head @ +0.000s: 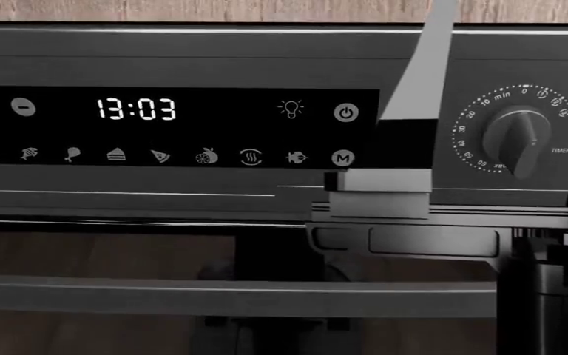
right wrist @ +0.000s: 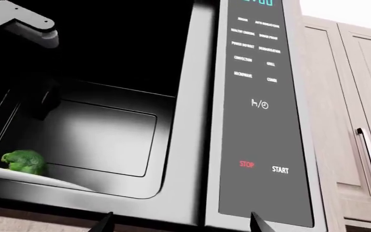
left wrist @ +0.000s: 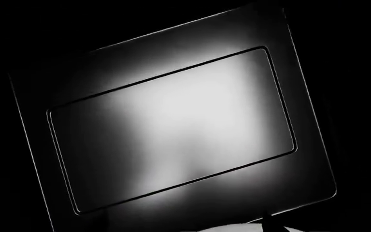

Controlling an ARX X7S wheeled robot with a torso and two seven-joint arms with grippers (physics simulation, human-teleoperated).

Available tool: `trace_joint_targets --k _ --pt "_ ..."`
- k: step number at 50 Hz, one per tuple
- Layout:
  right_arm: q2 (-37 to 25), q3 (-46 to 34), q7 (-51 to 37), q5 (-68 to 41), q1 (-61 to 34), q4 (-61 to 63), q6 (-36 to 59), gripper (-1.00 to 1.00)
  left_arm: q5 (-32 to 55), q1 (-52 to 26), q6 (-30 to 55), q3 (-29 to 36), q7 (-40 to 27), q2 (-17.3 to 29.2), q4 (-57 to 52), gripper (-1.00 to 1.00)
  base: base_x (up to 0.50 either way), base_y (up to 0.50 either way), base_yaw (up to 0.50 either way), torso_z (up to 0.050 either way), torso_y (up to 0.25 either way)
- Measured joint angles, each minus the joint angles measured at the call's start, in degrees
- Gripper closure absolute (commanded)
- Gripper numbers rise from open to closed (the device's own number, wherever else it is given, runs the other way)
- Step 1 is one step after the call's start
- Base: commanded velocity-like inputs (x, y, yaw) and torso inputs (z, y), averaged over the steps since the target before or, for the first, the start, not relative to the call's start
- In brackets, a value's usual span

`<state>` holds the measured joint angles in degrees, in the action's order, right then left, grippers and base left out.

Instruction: Pick the broccoli from the counter and place it in the microwave.

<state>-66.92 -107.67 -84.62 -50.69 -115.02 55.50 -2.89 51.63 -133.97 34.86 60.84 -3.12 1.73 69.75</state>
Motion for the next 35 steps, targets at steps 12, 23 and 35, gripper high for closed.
trace_joint_targets --k 12,23,35 --pt "0.59 0.43 0.79 0.83 1.33 -1.13 -0.82 -1.00 -19.82 -0.39 2.67 -23.37 3.79 0.53 -3.37 -1.00 0.00 0.00 0.00 0.000 0.000" --pt "0.98 1.06 1.23 0.91 1.72 -1.44 -0.78 -1.00 -22.65 7.69 20.19 -40.04 -1.81 6.98 -32.76 -1.00 0.00 0.00 0.00 0.000 0.000" --pt "2.20 1.86 0.97 0.92 2.10 -1.76 -0.34 -1.00 -15.69 16.49 41.85 -54.38 -9.99 11.57 -64.87 -1.00 0.00 0.00 0.00 0.000 0.000"
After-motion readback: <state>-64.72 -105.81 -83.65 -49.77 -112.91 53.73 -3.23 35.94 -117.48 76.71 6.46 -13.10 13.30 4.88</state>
